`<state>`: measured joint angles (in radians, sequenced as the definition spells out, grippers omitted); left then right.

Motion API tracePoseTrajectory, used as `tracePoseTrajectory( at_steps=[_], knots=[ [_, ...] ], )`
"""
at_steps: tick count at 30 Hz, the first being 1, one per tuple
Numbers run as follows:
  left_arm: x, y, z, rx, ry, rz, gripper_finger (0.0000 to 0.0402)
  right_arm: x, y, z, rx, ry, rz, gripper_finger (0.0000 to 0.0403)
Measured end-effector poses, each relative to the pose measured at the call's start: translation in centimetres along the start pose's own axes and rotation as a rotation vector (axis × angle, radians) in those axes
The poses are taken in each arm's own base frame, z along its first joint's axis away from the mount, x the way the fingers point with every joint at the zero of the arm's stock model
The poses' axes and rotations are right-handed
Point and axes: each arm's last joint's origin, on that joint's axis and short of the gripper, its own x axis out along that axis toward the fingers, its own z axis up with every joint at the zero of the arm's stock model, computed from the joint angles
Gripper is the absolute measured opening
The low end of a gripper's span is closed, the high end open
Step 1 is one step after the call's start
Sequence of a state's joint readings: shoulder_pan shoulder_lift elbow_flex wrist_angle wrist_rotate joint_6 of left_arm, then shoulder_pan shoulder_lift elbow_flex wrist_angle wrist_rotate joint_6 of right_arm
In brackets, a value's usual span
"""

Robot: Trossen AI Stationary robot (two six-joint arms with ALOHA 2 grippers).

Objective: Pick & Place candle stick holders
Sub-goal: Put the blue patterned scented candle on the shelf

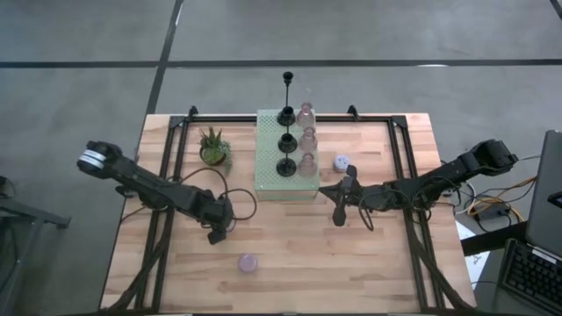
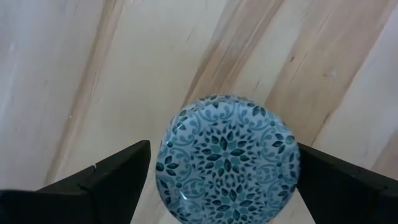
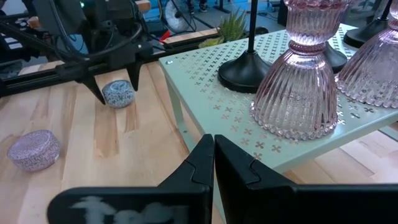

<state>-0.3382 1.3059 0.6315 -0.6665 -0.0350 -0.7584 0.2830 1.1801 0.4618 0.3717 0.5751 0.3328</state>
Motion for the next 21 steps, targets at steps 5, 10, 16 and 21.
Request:
tracePoseTrajectory(
  at_steps=[5,10,16,21],
  knots=[
    [0.30,-0.08,-0.04,0.013,0.021,-0.001,0.0371,0.00,0.00,0.01,0.000,0.000,0.000,0.0008],
    [0.13,-0.09,-0.02,0.026,0.012,-0.009,0.0348,0.00,0.00,0.00,0.000,0.000,0.000,0.0008],
    [-0.01,-0.07,0.00,0.027,0.000,-0.009,0.0310,0.00,0.00,0.01,0.000,0.000,0.000,0.0008],
    [-0.01,-0.07,0.01,0.032,-0.002,-0.007,0.0308,0.00,0.00,0.01,0.000,0.000,0.000,0.0008]
  ],
)
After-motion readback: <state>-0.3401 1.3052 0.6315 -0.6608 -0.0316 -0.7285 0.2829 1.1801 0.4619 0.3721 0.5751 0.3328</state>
